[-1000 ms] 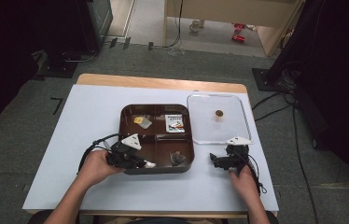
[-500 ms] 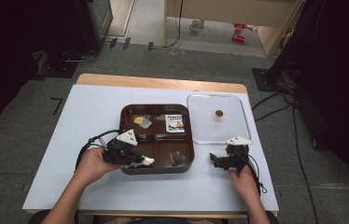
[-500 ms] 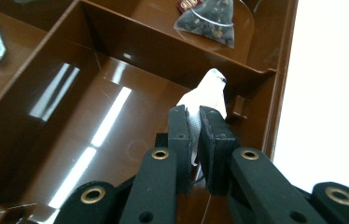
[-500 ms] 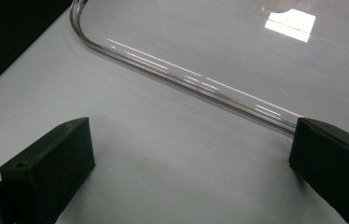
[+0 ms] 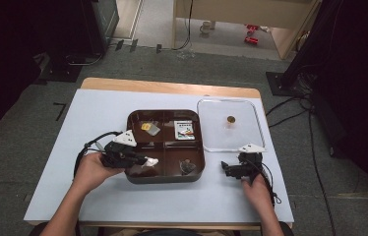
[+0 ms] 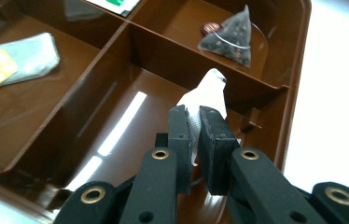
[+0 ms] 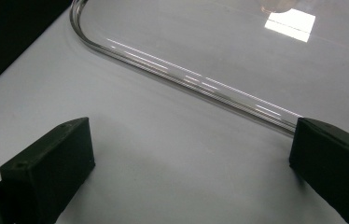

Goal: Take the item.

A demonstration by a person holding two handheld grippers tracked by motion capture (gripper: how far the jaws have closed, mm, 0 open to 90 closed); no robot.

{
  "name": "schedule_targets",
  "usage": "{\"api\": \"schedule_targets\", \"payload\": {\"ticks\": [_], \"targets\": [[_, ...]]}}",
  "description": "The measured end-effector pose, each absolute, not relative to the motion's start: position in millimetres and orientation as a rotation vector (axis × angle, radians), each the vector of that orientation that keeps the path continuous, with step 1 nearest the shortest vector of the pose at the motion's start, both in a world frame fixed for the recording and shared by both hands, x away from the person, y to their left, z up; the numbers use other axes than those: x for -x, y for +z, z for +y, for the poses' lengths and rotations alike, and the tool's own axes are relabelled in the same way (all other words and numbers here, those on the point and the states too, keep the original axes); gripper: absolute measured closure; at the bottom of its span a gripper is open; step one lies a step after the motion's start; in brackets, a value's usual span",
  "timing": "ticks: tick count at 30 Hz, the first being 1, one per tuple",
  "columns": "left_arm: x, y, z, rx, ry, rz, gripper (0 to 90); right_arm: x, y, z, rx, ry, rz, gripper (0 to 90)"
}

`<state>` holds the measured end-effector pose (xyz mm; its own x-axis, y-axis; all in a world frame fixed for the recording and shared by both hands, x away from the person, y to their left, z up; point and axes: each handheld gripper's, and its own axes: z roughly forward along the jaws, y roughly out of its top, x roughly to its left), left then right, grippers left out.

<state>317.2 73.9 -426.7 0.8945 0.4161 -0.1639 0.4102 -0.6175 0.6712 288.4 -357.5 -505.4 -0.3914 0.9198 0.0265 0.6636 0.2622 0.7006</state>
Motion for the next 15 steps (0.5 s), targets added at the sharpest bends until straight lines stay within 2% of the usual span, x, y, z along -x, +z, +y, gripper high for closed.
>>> {"api": "schedule_targets", "payload": {"ticks": [15], "targets": [[-317, -418, 95, -2.237, 0.064, 0.652, 84.6, -288, -505, -358, -1.439, 0.902, 2.152, 0.0]]}}
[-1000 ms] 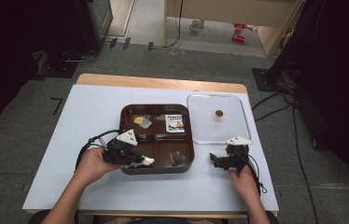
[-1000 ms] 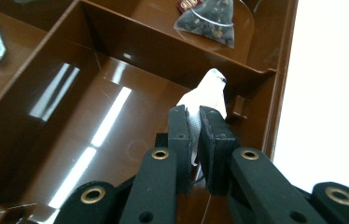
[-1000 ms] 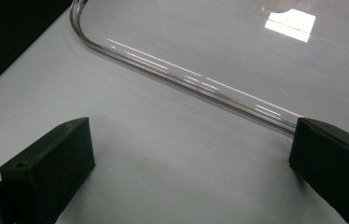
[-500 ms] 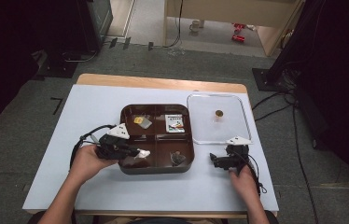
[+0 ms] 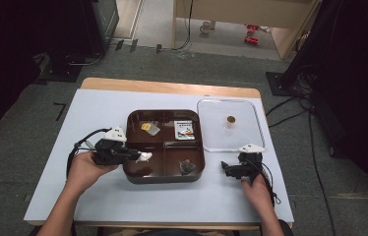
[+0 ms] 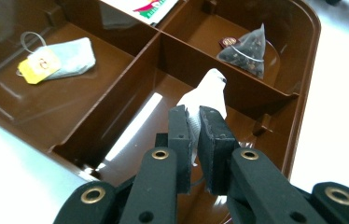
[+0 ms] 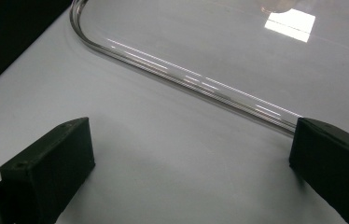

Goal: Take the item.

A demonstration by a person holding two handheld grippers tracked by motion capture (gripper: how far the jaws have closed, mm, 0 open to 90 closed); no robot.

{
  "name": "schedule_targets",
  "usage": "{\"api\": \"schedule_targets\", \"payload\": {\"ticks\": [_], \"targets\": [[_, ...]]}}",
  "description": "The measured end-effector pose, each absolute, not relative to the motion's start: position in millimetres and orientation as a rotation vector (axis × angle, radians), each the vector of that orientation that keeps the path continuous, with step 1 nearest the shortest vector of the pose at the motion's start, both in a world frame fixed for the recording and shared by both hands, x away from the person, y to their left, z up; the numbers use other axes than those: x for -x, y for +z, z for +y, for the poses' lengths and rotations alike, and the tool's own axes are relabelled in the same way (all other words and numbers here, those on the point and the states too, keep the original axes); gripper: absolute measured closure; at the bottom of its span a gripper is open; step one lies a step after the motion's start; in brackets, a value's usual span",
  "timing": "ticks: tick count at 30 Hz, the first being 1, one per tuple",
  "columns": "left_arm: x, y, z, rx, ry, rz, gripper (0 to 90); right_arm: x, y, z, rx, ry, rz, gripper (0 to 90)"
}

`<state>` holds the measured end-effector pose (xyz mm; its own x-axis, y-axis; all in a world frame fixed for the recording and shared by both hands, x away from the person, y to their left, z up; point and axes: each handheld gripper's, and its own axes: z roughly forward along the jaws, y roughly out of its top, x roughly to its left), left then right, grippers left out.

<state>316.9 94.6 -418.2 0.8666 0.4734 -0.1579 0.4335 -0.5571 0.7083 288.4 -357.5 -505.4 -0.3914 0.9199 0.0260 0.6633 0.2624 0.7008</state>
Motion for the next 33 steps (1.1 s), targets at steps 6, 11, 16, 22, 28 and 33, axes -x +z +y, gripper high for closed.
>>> {"api": "schedule_targets", "payload": {"ticks": [6, 11, 16, 22, 28, 33], "targets": [[-315, -413, 104, -2.187, 0.09, 0.679, 84.6, -288, -505, -358, -1.44, 0.902, 2.152, 0.0], [-314, -410, 112, -2.148, 0.087, 0.708, 84.7, -288, -505, -358, -1.44, 0.902, 2.151, 0.0], [-312, -406, 120, -2.119, 0.098, 0.73, 84.8, -288, -505, -358, -1.44, 0.902, 2.151, 0.0], [-312, -404, 130, -2.096, 0.121, 0.763, 84.7, -288, -505, -358, -1.44, 0.903, 2.151, 0.0], [-313, -400, 141, -2.064, 0.14, 0.794, 84.8, -288, -505, -358, -1.44, 0.902, 2.151, 0.0], [-315, -399, 156, -2.022, 0.158, 0.838, 84.7, -288, -505, -357, -1.44, 0.902, 2.151, 0.0]]}}
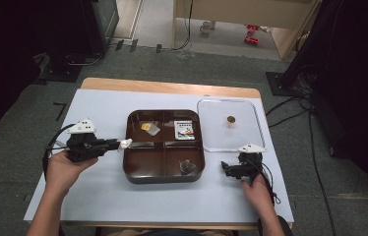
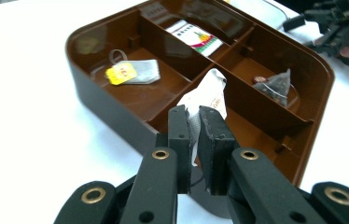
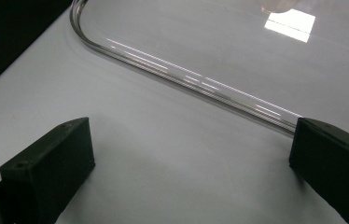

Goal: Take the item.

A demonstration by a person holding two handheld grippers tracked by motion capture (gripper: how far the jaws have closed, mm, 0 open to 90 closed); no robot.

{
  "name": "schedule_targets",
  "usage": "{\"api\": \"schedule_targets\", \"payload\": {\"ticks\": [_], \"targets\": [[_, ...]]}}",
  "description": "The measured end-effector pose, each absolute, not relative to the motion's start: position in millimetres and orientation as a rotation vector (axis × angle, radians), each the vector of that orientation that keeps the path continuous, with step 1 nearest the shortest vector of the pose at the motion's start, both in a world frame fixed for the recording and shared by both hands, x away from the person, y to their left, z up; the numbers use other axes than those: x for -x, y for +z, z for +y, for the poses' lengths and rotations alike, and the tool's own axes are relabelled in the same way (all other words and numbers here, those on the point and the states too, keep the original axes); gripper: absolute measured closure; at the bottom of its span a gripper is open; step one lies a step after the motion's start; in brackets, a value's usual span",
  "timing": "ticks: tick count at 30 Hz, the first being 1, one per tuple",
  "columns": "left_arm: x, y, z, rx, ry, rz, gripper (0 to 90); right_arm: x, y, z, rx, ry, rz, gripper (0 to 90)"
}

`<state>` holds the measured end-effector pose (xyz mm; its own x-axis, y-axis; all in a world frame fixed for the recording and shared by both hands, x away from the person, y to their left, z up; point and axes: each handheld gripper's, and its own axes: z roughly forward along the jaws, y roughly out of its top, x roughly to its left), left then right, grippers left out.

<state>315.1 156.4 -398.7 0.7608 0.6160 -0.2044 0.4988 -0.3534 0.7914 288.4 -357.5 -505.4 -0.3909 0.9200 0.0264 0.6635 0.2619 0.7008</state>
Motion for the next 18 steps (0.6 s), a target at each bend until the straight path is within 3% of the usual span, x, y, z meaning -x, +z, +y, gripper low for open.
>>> {"api": "schedule_targets", "payload": {"ticks": [18], "targets": [[-328, -412, 189, -2.014, 0.292, 1.014, 84.7, -288, -505, -358, -1.439, 0.902, 2.152, 0.0]]}}
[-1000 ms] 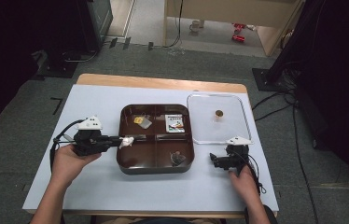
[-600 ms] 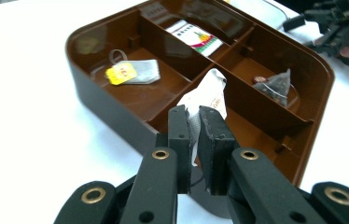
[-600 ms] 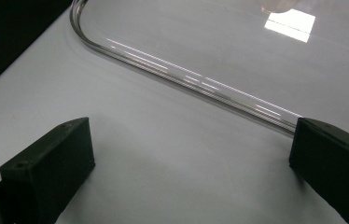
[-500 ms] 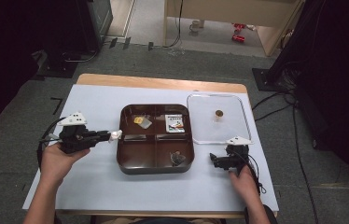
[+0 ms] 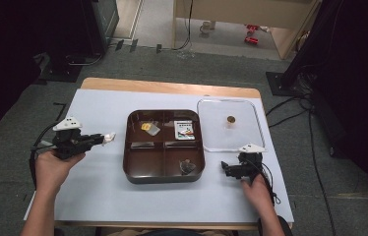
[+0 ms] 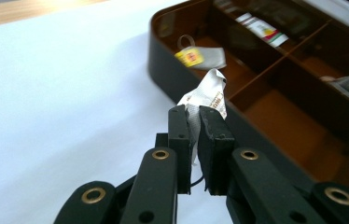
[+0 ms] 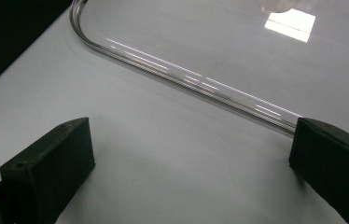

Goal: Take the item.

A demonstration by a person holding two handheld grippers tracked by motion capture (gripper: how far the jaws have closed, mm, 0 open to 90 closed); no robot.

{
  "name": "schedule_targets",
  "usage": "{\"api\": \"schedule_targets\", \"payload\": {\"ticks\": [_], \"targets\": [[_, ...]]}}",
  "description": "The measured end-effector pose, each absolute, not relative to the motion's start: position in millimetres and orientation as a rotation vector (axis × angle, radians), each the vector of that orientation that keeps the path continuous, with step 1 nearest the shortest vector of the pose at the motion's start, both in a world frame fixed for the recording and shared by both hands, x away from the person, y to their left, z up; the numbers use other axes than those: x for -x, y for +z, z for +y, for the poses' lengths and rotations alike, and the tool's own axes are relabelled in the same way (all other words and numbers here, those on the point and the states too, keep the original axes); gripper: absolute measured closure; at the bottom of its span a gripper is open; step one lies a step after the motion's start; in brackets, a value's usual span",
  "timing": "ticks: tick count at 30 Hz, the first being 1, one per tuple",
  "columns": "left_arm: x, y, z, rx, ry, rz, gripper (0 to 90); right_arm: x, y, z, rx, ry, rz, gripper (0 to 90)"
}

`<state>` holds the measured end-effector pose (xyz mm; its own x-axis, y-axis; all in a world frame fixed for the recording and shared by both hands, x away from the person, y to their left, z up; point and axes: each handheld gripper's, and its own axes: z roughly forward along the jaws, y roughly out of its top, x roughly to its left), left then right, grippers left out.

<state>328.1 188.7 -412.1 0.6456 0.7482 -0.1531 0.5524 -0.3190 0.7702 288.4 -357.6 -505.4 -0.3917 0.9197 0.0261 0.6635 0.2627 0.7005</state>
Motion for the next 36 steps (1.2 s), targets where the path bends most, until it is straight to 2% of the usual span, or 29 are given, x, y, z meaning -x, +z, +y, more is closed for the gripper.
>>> {"api": "schedule_targets", "payload": {"ticks": [31, 36], "targets": [[-350, -459, 197, -2.081, 0.215, 1.166, 83.4, -288, -506, -357, -1.441, 0.904, 2.15, 0.0], [-350, -459, 198, -2.076, 0.212, 1.167, 78.5, -288, -505, -357, -1.441, 0.903, 2.151, 0.0]]}}
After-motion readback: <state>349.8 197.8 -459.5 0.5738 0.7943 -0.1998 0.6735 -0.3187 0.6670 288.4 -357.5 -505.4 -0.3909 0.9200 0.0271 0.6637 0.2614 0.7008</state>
